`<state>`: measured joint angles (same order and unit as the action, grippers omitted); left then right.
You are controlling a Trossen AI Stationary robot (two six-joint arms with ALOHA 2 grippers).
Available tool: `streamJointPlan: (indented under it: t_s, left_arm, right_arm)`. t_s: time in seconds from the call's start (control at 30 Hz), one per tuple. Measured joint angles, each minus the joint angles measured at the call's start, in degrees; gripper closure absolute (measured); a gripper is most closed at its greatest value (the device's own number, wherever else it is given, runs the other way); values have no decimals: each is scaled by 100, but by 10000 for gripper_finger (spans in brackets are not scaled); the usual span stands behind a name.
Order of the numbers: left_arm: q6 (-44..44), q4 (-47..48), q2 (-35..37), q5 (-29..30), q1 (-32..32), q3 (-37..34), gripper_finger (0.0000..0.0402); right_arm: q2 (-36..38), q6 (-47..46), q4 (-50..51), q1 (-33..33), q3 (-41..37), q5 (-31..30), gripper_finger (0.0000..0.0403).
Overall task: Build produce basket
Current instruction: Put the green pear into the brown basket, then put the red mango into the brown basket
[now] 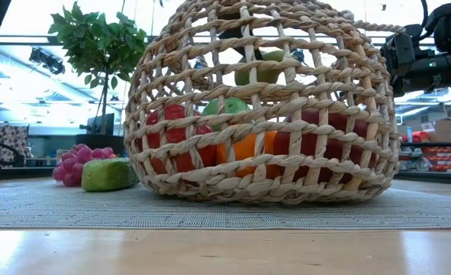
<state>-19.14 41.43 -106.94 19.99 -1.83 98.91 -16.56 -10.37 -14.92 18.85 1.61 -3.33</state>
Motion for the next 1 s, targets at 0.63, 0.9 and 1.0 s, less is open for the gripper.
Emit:
streamJointPlan:
  t_s: [0.63,0.9,1.0]
  left_arm:
    - [58,-265,2,511,-63,2,9]
    - [-97,-576,4,588,-139,143,11]
    - [-34,-512,9,570,-178,533,11]
  right_arm:
    - [2,0,0,0,2,0,9]
    - [2,0,0,0,2,0,9]
    - [1,0,0,0,2,1,9]
